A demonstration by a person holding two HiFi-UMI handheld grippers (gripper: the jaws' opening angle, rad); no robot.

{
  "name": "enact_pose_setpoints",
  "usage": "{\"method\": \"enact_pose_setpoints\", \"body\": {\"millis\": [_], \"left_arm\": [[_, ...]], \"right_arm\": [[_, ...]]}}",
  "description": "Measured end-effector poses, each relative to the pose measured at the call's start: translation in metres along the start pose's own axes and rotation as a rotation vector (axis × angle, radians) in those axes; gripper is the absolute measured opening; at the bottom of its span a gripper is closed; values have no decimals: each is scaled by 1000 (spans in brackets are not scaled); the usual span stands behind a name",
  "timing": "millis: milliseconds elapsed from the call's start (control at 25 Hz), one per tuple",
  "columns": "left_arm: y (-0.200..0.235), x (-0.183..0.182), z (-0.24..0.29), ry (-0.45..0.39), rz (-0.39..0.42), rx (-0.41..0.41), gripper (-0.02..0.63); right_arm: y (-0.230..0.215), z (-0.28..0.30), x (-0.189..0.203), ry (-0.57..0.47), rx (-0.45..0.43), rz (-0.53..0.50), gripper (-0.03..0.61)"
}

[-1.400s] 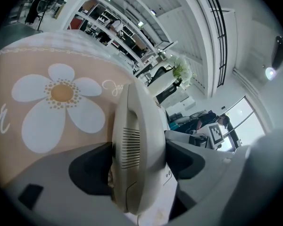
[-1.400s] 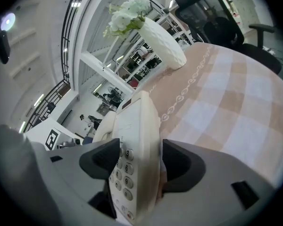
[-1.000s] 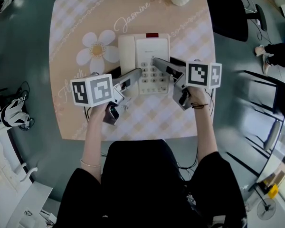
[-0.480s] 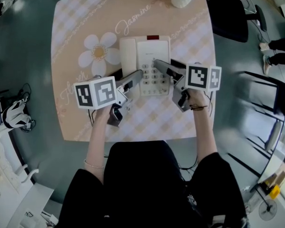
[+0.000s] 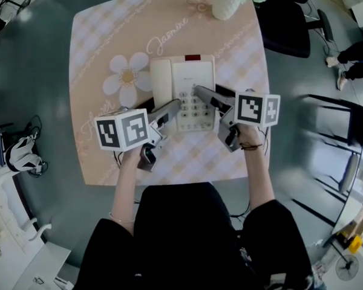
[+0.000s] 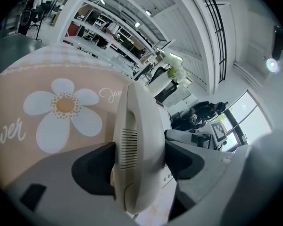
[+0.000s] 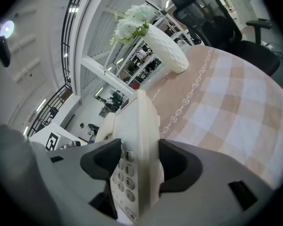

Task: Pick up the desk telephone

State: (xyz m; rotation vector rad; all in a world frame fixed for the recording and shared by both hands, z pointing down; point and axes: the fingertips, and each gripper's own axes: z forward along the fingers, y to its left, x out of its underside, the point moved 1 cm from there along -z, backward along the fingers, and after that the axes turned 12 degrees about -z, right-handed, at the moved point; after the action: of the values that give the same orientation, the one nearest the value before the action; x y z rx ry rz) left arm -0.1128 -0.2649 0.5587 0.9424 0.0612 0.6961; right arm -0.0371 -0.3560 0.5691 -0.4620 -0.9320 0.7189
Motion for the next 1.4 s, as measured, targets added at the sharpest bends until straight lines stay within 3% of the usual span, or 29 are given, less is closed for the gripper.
{"method": "enact_pose_setpoints", "body": {"millis": [1400], "left_arm": [[-78,18,-120,-86,104,17,324]], "right_arm": [[123,-80,-17,-142,-17,-114,244]]}}
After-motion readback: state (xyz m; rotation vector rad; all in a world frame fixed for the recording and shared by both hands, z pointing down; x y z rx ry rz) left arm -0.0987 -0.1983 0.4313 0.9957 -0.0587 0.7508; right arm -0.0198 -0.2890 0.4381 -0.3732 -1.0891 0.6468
